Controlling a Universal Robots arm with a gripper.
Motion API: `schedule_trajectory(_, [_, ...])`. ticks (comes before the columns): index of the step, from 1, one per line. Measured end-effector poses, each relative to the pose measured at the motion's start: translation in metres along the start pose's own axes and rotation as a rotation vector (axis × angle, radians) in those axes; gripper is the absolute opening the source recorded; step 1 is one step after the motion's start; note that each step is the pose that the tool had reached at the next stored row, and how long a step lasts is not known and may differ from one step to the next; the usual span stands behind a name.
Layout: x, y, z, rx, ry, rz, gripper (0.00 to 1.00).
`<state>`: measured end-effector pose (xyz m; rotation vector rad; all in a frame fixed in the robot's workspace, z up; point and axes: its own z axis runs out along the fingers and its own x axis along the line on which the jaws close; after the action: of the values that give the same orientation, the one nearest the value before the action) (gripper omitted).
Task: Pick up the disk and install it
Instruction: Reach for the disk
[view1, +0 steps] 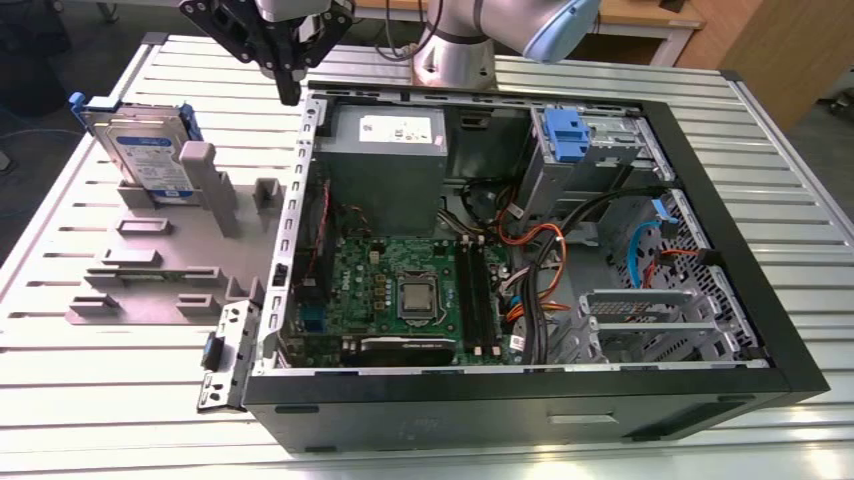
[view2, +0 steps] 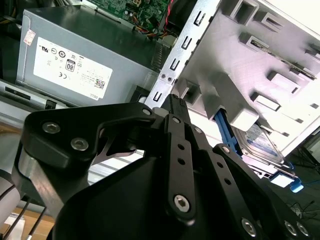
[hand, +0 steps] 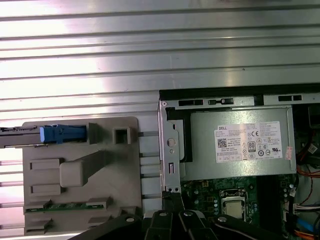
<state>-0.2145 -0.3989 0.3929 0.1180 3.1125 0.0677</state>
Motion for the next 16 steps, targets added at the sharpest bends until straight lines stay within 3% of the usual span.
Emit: schedule_trajectory(16, [0.0040, -0.0003, -0.0001, 0.0001, 0.0001, 0.000, 0.11])
